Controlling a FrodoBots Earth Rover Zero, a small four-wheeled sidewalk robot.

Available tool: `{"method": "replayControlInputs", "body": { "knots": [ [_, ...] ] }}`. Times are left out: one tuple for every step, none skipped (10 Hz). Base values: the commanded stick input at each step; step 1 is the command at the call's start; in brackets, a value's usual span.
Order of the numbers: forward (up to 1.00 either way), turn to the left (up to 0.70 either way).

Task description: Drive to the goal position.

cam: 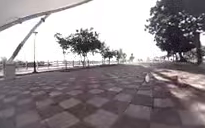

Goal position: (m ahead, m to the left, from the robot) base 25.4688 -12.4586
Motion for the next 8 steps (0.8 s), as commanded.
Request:
{"method": "replayControlInputs", "body": {
  "knots": [
    [0.70, 0.00],
    [0.70, 0.00],
    [0.70, 0.00],
    [0.70, 0.00],
    [0.70, 0.00],
    [0.70, 0.00],
    [0.70, 0.00],
    [0.70, 0.00]
  ]
}}
